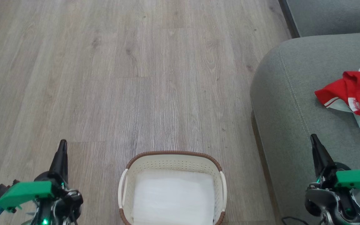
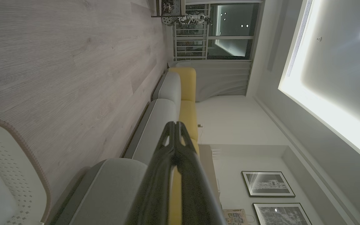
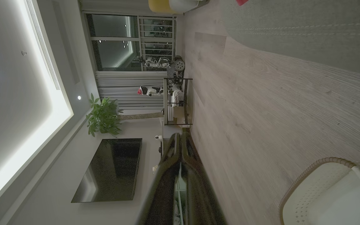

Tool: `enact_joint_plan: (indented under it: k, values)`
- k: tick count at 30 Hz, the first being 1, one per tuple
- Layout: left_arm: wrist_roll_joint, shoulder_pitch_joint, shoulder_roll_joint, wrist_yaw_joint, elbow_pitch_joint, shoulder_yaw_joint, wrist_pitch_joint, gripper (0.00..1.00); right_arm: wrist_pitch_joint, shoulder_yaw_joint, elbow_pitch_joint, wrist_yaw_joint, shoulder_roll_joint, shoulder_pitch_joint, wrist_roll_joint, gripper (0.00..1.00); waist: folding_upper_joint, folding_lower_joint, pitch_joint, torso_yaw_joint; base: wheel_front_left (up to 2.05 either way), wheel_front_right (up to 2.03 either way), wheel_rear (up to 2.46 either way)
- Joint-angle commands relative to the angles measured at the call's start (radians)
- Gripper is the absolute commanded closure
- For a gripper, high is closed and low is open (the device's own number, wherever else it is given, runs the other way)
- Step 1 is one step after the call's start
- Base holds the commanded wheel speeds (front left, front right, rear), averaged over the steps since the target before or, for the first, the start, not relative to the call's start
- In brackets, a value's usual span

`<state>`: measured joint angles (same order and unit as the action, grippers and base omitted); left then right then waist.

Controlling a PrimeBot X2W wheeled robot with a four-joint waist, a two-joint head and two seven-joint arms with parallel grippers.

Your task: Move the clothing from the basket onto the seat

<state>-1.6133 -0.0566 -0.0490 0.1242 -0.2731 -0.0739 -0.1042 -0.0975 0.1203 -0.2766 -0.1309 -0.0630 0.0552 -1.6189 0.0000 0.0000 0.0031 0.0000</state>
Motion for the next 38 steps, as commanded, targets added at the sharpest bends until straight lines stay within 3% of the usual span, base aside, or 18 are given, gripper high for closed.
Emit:
enact_joint_plan:
  k: [1, 38]
  values:
    - [0.000, -0.051, -0.006, 0.007, 0.028, -0.034, -0.004, 1.00, -0.007, -0.018, 0.032, 0.000, 0.004, 0.052, 0.001, 1.00, 0.0000, 0.0000, 0.000, 0.000, 0.00, 0.00, 0.00]
    - [0.002, -0.051, -0.004, 0.007, 0.028, -0.037, -0.006, 1.00, -0.011, -0.013, 0.032, 0.000, 0.008, 0.052, 0.005, 1.00, 0.0000, 0.0000, 0.000, 0.000, 0.00, 0.00, 0.00]
